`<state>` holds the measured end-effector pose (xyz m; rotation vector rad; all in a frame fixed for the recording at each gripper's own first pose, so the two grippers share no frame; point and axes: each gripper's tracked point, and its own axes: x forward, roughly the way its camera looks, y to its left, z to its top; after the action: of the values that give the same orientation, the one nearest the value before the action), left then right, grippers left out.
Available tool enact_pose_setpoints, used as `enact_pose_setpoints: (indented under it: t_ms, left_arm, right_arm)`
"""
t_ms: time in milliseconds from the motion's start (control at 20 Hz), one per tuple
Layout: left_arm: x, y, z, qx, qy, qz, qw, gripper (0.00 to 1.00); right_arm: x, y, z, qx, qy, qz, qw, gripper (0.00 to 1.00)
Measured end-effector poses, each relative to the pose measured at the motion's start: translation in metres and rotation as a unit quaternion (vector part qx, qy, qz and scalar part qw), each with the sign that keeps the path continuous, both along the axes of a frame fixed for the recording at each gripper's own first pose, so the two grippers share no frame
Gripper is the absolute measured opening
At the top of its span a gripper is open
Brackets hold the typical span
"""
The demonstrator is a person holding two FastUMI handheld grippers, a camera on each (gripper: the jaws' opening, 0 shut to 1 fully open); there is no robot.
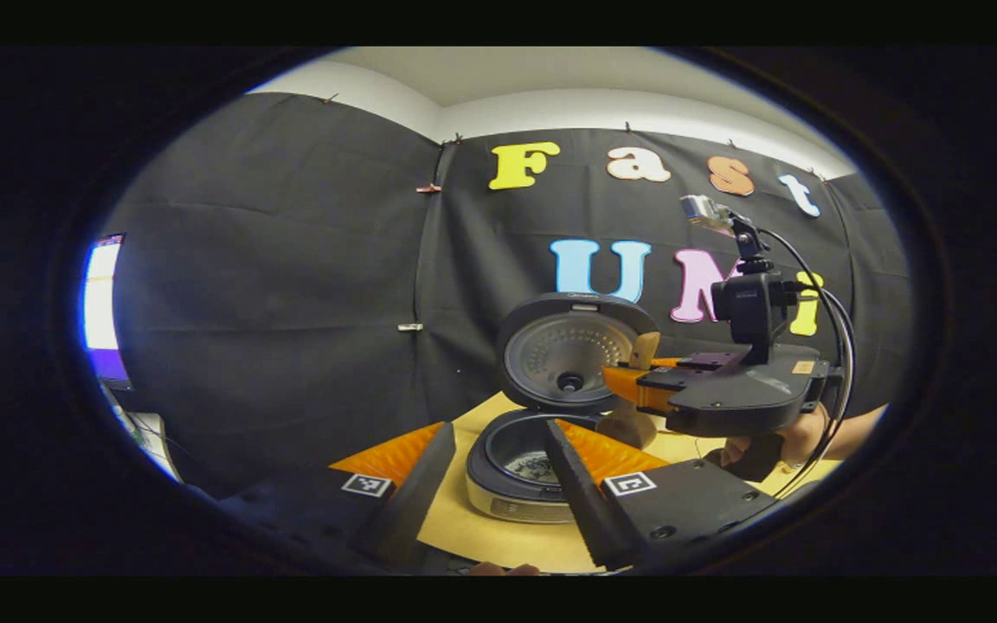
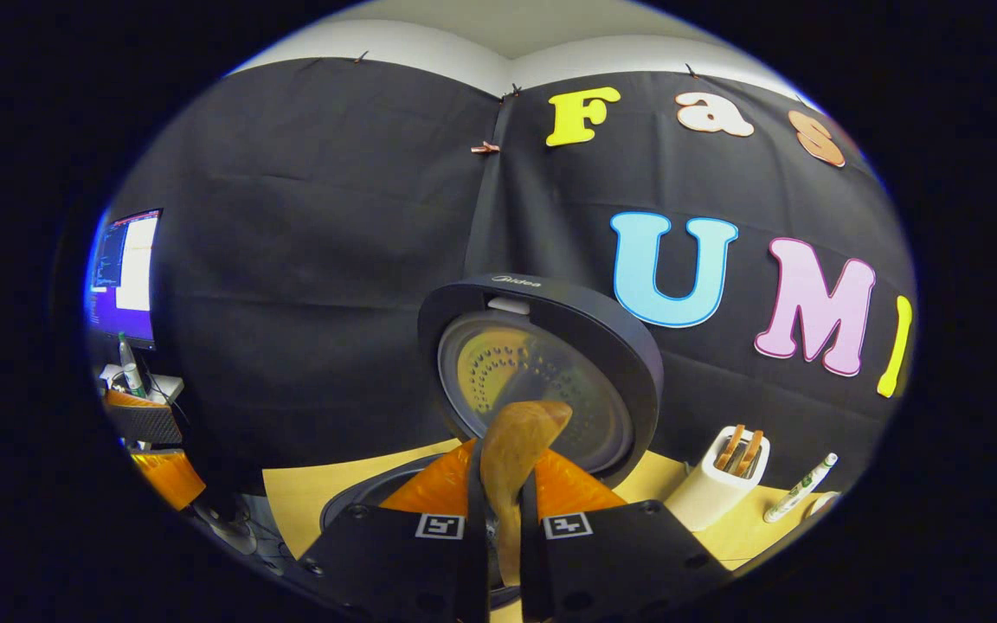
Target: Close the left gripper, press the button to open the rice cooker; take a wooden spoon from the chopstick holder with the right hand, scoop a spoonful of rice and pour it into the rice cooker, then put the wooden spoon back into the chopstick holder.
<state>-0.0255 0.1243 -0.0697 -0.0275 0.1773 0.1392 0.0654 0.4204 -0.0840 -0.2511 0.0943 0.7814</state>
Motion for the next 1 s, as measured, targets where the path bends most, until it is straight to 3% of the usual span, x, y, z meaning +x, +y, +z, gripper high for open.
enact_pose_setpoints:
  t_ms: [400, 650, 1000]
  left_arm:
    - [0.005, -0.020, 0.008, 0.012, -0.003, -0.013, 1.000, 0.75]
    - [0.013, -0.043, 0.019, 0.032, -0.012, -0.024, 0.999, 0.75]
    - [0.021, -0.107, 0.020, 0.032, -0.005, -0.058, 0.998, 0.75]
  right_arm:
    - [0.015, -0.039, 0.019, 0.088, 0.063, -0.059, 0.992, 0.18]
    - [0.035, -0.105, 0.021, 0.134, 0.102, -0.124, 0.978, 0.18]
    - [0.060, -0.220, 0.030, 0.151, 0.101, -0.204, 0.962, 0.18]
